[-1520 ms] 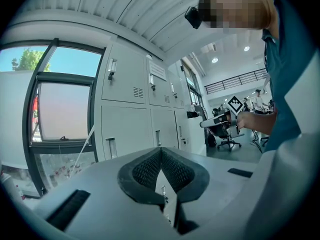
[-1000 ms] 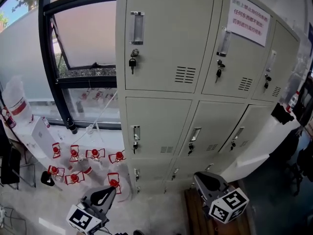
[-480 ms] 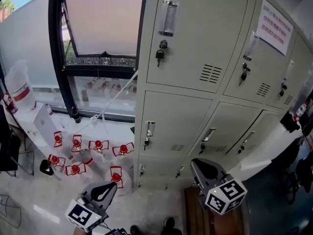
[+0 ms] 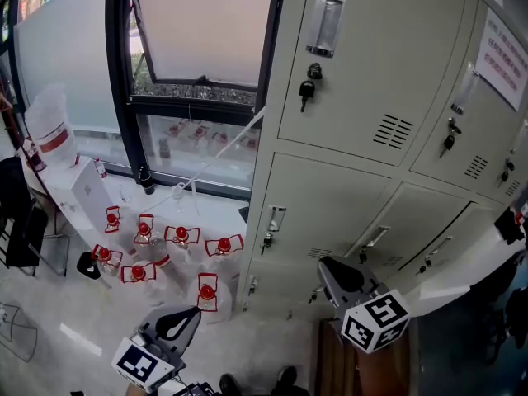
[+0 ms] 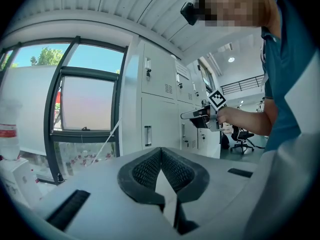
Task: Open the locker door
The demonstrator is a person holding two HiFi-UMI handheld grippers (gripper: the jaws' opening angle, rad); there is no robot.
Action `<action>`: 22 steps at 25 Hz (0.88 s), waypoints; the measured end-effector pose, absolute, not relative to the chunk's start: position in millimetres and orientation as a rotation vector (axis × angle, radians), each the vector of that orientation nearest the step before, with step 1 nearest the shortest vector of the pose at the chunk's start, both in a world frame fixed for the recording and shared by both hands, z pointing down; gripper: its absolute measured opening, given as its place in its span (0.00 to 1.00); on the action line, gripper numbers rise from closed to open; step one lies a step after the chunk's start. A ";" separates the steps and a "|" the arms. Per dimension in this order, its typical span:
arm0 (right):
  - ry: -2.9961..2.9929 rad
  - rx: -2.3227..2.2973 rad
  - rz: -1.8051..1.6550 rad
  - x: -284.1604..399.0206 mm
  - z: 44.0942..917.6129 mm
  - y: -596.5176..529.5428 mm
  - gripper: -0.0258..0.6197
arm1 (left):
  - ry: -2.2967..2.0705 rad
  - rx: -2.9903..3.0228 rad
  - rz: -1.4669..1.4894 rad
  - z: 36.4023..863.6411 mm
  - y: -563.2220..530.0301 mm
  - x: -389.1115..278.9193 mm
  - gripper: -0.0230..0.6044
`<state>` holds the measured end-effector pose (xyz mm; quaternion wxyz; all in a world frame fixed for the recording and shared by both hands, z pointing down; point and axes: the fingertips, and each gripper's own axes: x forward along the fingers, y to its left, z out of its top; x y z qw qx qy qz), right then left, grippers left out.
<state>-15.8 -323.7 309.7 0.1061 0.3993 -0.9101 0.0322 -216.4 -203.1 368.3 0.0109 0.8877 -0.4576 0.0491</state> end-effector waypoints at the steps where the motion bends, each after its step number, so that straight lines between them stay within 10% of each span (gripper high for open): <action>1: -2.683 1.168 0.091 -19.9 311.6 -328.4 0.10 | -1.436 2.762 0.155 370.6 -204.2 -218.5 0.06; 22: -2.635 1.064 0.079 -99.8 370.1 -419.2 0.10 | -1.548 2.597 0.153 417.1 -205.2 -249.9 0.06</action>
